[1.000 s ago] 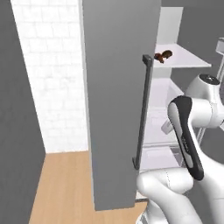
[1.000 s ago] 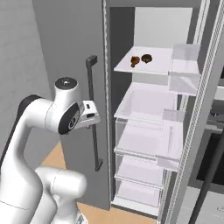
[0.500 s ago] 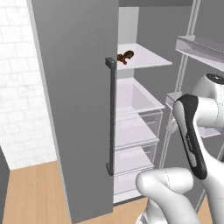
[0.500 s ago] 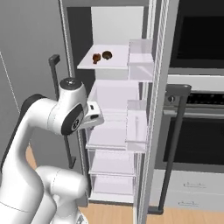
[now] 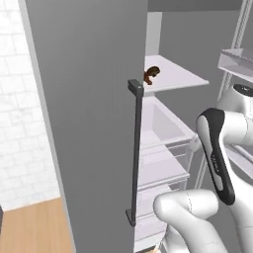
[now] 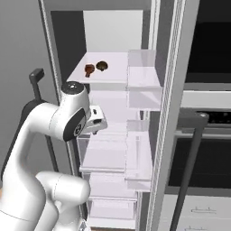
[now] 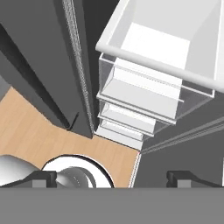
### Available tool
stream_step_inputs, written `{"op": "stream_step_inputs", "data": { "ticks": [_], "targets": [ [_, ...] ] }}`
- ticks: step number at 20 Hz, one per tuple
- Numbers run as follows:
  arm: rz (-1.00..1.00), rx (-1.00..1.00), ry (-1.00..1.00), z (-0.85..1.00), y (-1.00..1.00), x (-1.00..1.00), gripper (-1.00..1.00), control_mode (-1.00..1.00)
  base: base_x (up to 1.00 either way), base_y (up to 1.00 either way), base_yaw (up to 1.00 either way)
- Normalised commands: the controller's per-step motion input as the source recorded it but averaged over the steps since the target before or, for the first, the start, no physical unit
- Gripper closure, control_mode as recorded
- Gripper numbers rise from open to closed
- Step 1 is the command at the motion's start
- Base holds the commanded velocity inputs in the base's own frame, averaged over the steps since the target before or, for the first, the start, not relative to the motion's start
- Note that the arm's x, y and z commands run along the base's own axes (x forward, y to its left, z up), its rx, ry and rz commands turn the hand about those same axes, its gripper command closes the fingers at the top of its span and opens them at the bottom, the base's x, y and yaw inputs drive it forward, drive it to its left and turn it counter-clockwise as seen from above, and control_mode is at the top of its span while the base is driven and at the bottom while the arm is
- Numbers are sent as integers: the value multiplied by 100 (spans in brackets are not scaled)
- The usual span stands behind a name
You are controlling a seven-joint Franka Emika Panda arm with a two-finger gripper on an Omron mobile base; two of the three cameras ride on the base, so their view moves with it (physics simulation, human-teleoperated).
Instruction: Place one mushroom and one chicken drumstick in each tupperware on the nearby counter, to pack two identical lunches.
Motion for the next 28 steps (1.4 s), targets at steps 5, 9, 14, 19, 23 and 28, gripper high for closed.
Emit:
{"op": "stream_step_inputs", "data": {
  "ticks": [5, 9, 14, 19, 23, 28],
  "targets": [
    [0, 0, 0, 0, 0, 0, -100, 100, 52, -34, -1],
    [0, 0, 0, 0, 0, 0, -100, 100, 48, -7, -1],
    [0, 0, 0, 0, 0, 0, -100, 100, 59, 2, -10],
    [-13, 0, -31, 62, 22, 23, -100, -100, 13, 2, -3],
    [-12, 1, -65, 100, 11, -1, -100, -100, 0, 0, 0],
    [-12, 18, -53, 100, 0, 3, -100, -100, 0, 0, 0]
  ]
}}
